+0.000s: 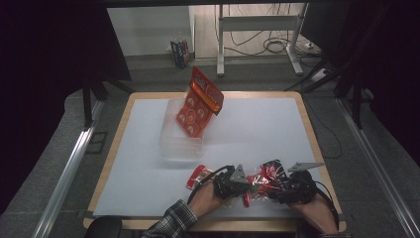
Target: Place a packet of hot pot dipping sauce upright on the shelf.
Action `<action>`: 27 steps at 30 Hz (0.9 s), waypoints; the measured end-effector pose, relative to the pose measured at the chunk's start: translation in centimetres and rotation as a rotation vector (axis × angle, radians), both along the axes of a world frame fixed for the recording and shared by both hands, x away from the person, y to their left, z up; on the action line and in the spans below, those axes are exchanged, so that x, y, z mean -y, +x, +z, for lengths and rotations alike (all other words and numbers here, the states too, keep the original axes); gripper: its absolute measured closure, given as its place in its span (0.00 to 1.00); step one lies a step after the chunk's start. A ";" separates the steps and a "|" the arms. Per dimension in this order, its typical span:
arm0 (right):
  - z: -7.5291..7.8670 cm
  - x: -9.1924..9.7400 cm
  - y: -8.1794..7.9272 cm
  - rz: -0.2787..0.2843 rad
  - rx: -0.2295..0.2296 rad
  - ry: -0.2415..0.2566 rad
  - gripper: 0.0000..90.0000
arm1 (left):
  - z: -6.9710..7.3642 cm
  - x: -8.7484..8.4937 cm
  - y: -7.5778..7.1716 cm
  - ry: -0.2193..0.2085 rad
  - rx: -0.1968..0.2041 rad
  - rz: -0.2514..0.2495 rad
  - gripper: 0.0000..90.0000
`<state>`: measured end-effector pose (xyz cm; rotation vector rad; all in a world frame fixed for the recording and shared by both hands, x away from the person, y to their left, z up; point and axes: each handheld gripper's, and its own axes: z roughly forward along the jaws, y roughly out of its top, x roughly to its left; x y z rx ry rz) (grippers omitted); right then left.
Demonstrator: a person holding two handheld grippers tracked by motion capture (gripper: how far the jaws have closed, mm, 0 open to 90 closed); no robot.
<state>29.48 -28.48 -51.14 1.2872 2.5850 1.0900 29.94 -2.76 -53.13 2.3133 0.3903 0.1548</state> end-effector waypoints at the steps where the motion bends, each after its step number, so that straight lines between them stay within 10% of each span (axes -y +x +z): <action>1: 0.1 -0.1 0.0 -0.001 0.005 0.005 0.14 | 0.0 0.0 0.0 0.001 0.000 0.000 1.00; 6: 0.9 -0.2 0.4 0.014 -0.014 0.168 0.23 | -0.1 0.0 0.0 0.011 0.005 -0.002 1.00; 14: 0.1 -2.1 1.2 0.035 -0.060 0.059 0.27 | -0.2 0.1 -0.1 0.001 0.007 0.004 1.00; 27: -0.7 -2.2 2.9 0.077 -0.193 0.187 0.41 | -0.2 0.1 -0.3 0.004 0.017 0.006 1.00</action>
